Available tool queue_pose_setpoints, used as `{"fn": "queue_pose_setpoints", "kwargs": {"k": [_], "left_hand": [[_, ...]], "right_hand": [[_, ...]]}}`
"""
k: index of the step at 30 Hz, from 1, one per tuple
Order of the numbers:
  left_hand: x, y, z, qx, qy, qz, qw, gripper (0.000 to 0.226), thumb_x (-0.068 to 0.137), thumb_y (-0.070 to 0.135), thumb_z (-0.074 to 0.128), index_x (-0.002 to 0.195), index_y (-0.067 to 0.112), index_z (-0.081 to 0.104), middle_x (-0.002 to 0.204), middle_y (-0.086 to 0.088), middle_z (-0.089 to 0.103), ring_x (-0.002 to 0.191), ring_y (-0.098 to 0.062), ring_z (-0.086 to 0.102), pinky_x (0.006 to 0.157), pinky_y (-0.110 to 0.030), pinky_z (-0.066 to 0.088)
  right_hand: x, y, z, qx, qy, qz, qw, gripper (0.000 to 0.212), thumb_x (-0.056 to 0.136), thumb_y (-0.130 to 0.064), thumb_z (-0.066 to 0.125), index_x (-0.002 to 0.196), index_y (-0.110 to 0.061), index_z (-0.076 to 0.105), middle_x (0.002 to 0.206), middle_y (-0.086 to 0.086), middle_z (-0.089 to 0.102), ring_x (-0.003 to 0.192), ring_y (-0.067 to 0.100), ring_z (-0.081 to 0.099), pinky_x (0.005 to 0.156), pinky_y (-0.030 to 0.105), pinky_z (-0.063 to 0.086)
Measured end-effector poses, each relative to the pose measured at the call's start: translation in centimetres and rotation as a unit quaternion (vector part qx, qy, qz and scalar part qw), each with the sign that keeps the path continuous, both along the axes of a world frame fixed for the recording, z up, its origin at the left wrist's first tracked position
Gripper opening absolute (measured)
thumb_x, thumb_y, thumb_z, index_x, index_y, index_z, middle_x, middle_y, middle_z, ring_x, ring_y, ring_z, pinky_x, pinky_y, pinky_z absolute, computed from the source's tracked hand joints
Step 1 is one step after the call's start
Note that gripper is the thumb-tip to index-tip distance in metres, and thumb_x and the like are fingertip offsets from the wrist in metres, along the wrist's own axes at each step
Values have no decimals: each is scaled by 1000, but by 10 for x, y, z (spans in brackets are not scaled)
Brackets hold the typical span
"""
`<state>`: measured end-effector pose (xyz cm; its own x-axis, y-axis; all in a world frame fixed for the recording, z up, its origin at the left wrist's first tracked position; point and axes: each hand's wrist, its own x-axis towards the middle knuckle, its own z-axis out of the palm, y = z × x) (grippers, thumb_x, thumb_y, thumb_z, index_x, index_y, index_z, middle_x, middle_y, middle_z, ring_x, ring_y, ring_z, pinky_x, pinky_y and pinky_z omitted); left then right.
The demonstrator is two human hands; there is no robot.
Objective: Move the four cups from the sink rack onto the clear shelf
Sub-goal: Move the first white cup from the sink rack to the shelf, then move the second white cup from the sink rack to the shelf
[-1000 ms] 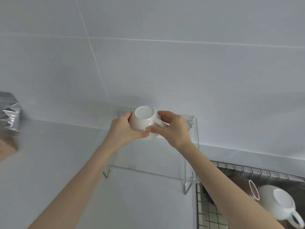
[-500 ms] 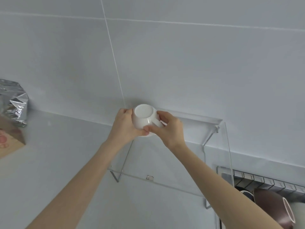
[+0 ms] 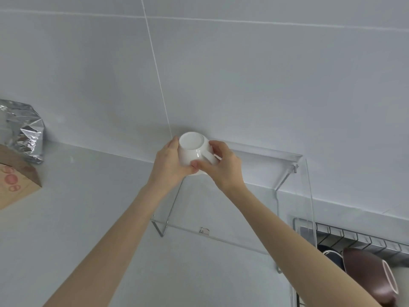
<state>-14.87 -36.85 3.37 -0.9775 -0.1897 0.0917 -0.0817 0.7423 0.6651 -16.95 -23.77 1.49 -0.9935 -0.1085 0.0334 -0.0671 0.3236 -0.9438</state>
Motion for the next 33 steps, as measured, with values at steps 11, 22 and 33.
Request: {"fn": "queue_pose_setpoints", "kwargs": {"k": [11, 22, 33], "left_hand": [[43, 114, 43, 25, 74, -109, 991, 74, 72, 18, 70, 137, 14, 35, 145, -1, 41, 134, -15, 36, 94, -9, 22], [104, 304, -6, 168, -110, -310, 929, 59, 73, 25, 70, 128, 18, 50, 130, 0, 58, 119, -11, 53, 101, -25, 41], [115, 434, -86, 96, -239, -401, 879, 67, 76, 18, 68, 136, 14, 38, 139, -8, 46, 127, -21, 41, 91, -18, 27]], "right_hand": [[41, 118, 66, 11, 51, 11, 999, 43, 81, -20, 65, 123, -20, 53, 120, -11, 55, 114, 10, 54, 97, 24, 43], [145, 337, 19, 56, -18, -224, 973, 30, 84, -20, 61, 114, -22, 60, 112, -5, 62, 108, 15, 57, 96, 33, 44], [218, 445, -110, 39, -230, -333, 913, 67, 77, -20, 69, 136, -13, 38, 139, 11, 49, 127, 23, 46, 105, 37, 37]]}}
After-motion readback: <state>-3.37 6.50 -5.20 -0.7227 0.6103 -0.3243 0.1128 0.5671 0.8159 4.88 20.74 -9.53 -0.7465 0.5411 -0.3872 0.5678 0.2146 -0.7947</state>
